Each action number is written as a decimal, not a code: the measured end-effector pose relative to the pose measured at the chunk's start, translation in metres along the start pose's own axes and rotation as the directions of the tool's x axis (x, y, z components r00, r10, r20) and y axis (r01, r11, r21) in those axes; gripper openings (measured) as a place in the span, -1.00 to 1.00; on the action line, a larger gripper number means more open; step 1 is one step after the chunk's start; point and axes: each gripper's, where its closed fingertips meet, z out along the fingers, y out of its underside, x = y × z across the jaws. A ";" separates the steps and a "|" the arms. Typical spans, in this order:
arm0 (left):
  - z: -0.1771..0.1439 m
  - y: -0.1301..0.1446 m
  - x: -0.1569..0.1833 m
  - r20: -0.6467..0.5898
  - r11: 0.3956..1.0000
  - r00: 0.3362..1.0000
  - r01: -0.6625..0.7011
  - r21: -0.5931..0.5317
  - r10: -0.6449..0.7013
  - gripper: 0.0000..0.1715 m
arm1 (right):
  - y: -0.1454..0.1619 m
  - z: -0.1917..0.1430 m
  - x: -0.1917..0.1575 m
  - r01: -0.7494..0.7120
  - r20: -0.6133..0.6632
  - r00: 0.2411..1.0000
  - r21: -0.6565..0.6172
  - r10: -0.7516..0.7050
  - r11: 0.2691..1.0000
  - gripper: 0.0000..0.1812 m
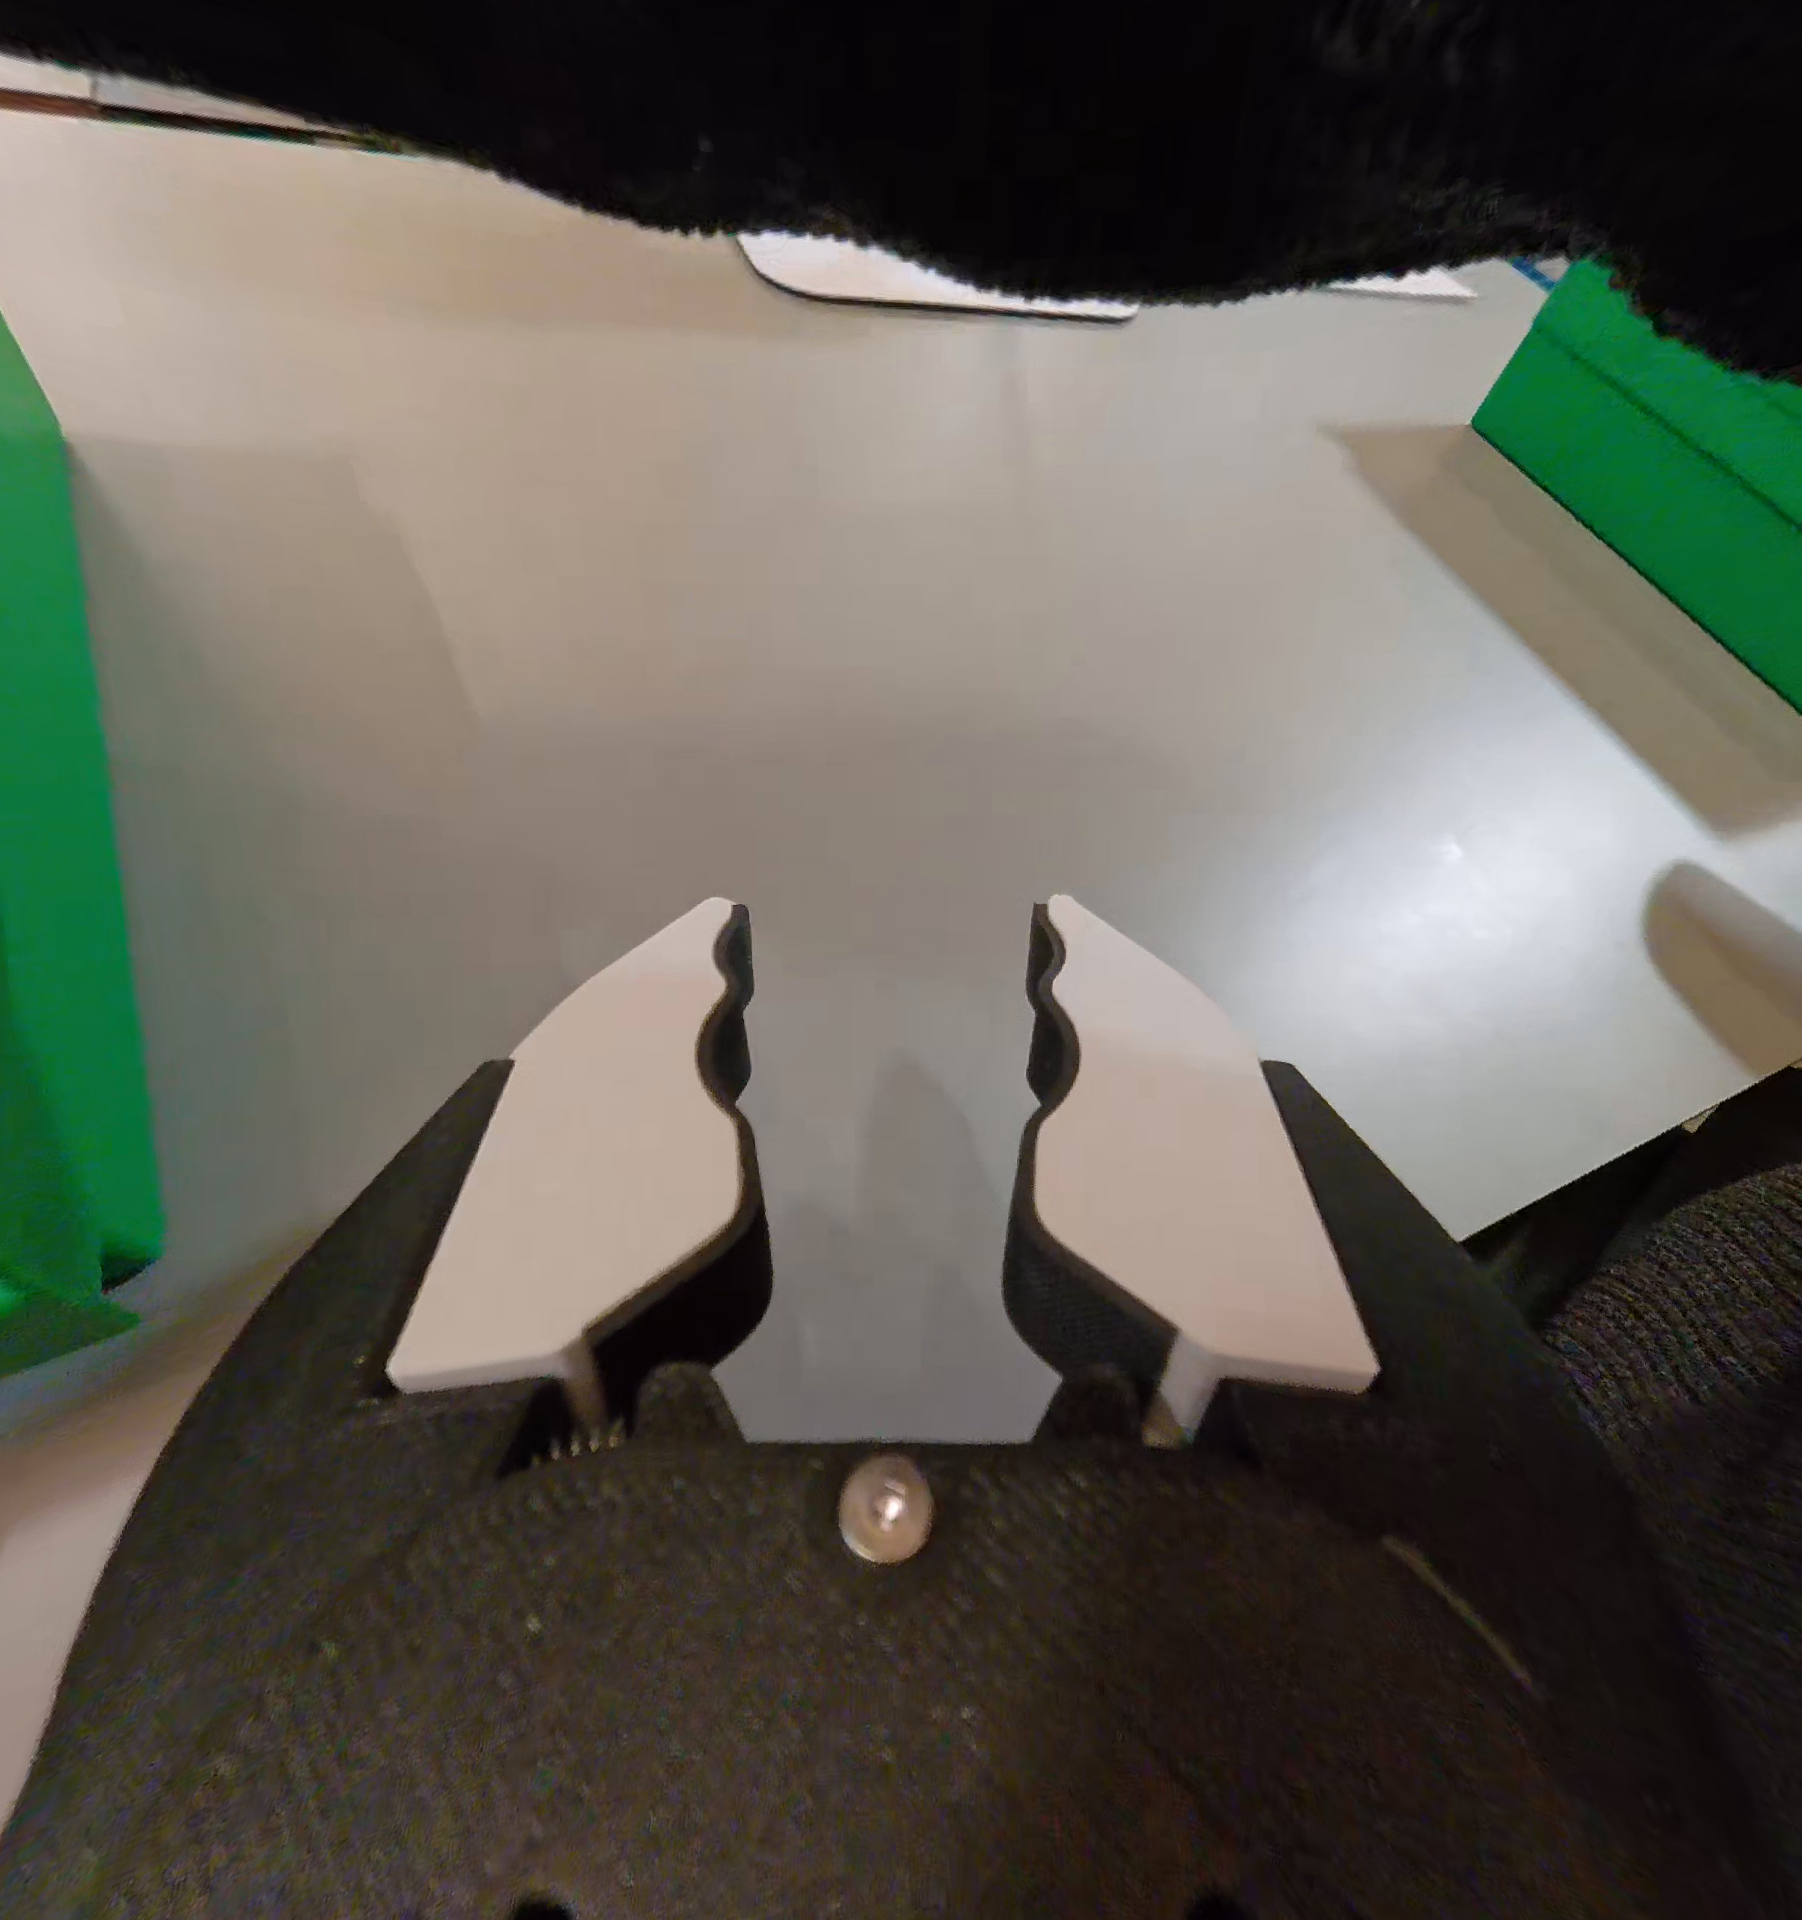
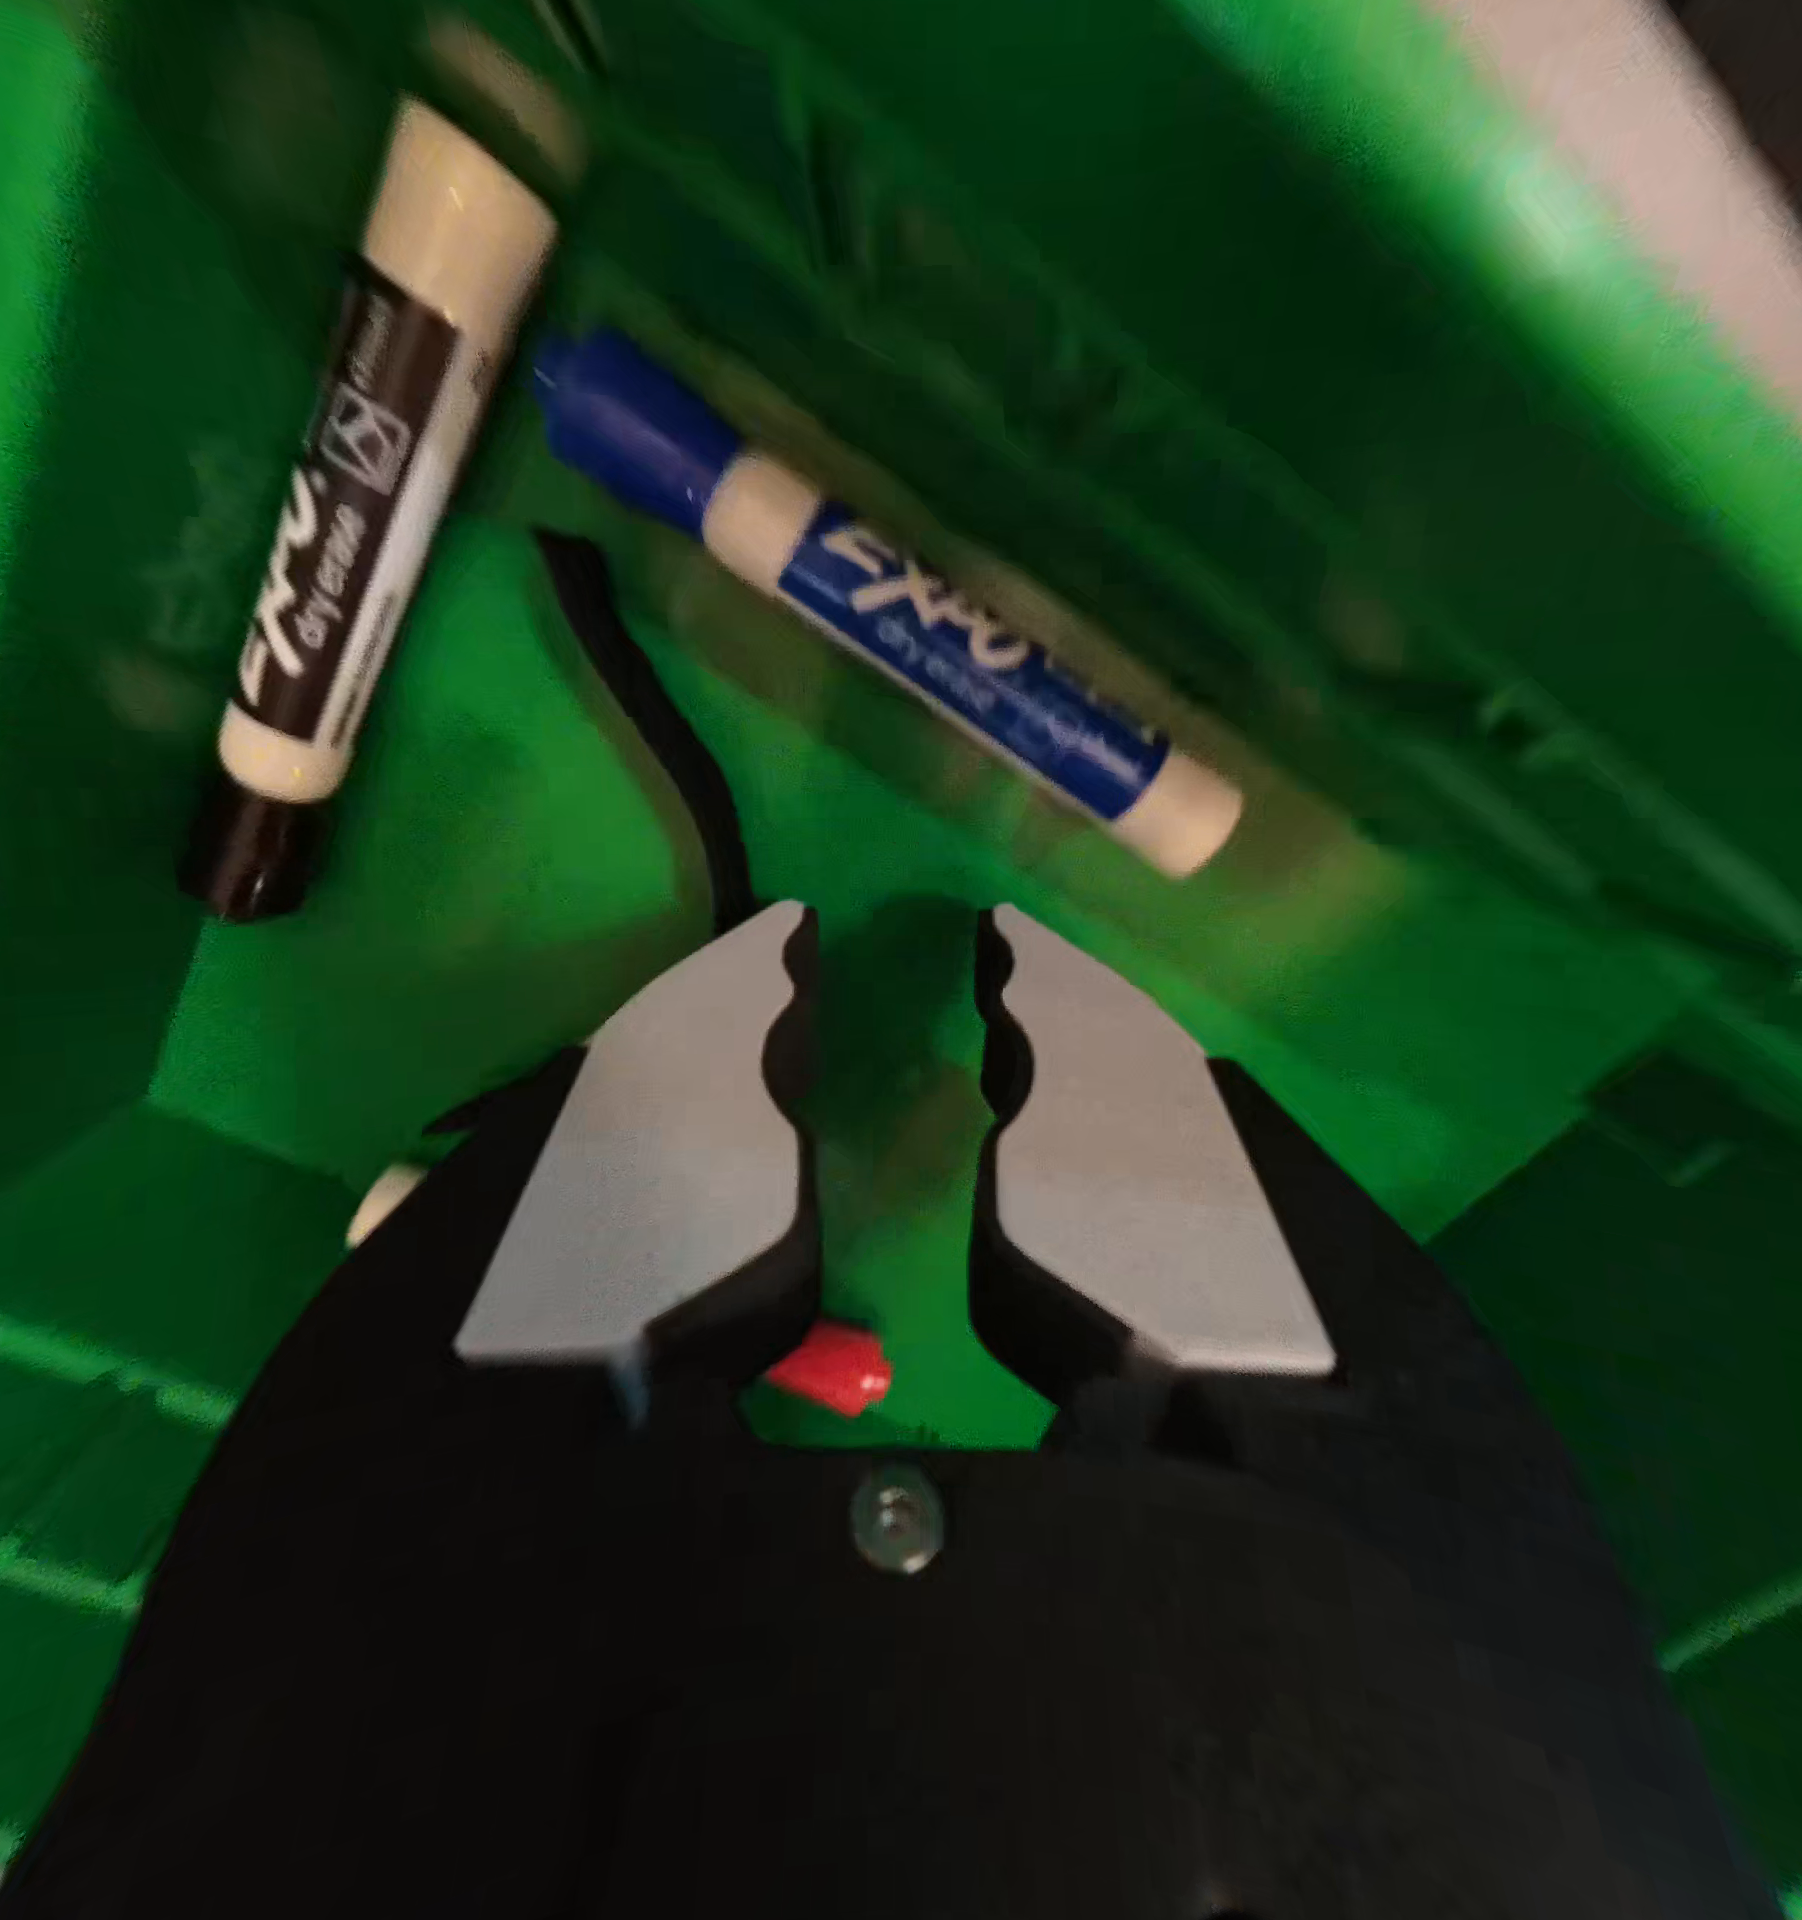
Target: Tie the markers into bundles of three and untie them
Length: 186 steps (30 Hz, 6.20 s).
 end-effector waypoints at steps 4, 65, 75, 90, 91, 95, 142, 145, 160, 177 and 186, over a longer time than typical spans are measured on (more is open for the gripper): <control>0.001 0.000 0.004 -0.010 1.000 1.000 -0.017 -0.004 0.017 -0.40 | -0.001 -0.006 0.003 -0.089 -0.053 0.994 0.083 0.094 0.993 -0.68; -0.001 -0.011 -0.006 -0.066 0.985 0.985 0.160 0.060 -0.157 -0.44 | 0.083 -0.213 -0.121 -0.372 -0.038 0.847 0.671 0.530 0.642 -0.80; 0.029 -0.036 0.060 -0.458 0.951 0.854 0.305 0.057 -0.247 -0.63 | 0.248 -0.120 -0.270 -0.387 -0.327 0.688 0.591 0.648 0.708 -0.80; 0.087 -0.030 0.175 -0.724 0.970 0.646 0.130 -0.207 -0.241 -0.63 | 0.324 -0.106 -0.347 -0.398 -0.531 0.498 0.563 0.686 0.725 -0.80; 0.089 -0.030 0.177 -0.728 0.969 0.641 0.126 -0.214 -0.244 -0.65 | 0.324 -0.106 -0.349 -0.398 -0.538 0.493 0.559 0.683 0.728 -0.80; 0.093 -0.026 0.182 -0.747 0.953 0.597 0.122 -0.276 -0.293 -0.76 | 0.326 -0.107 -0.353 -0.406 -0.598 0.454 0.522 0.661 0.751 -0.80; 0.055 -0.042 0.123 -0.655 0.985 0.736 0.152 -0.083 -0.169 -0.77 | 0.303 -0.091 -0.305 -0.325 -0.718 0.438 0.435 0.542 0.840 -0.84; 0.055 -0.042 0.123 -0.658 0.984 0.732 0.157 -0.089 -0.176 -0.77 | 0.303 -0.090 -0.306 -0.324 -0.713 0.446 0.435 0.541 0.840 -0.84; 0.068 -0.033 0.111 -0.577 0.986 0.799 0.135 -0.098 -0.166 -0.41 | 0.317 -0.068 -0.336 -0.624 -0.196 0.622 0.462 0.758 0.630 -0.85; 0.067 -0.003 0.141 -0.661 0.975 0.734 0.005 -0.224 -0.155 -0.49 | 0.327 -0.057 -0.388 -0.605 -0.021 0.785 0.186 0.619 0.774 -0.84; 0.061 -0.034 0.113 -0.617 0.986 0.770 0.119 -0.116 -0.166 -0.51 | 0.327 -0.078 -0.385 -0.646 0.037 0.732 0.354 0.680 0.676 -0.84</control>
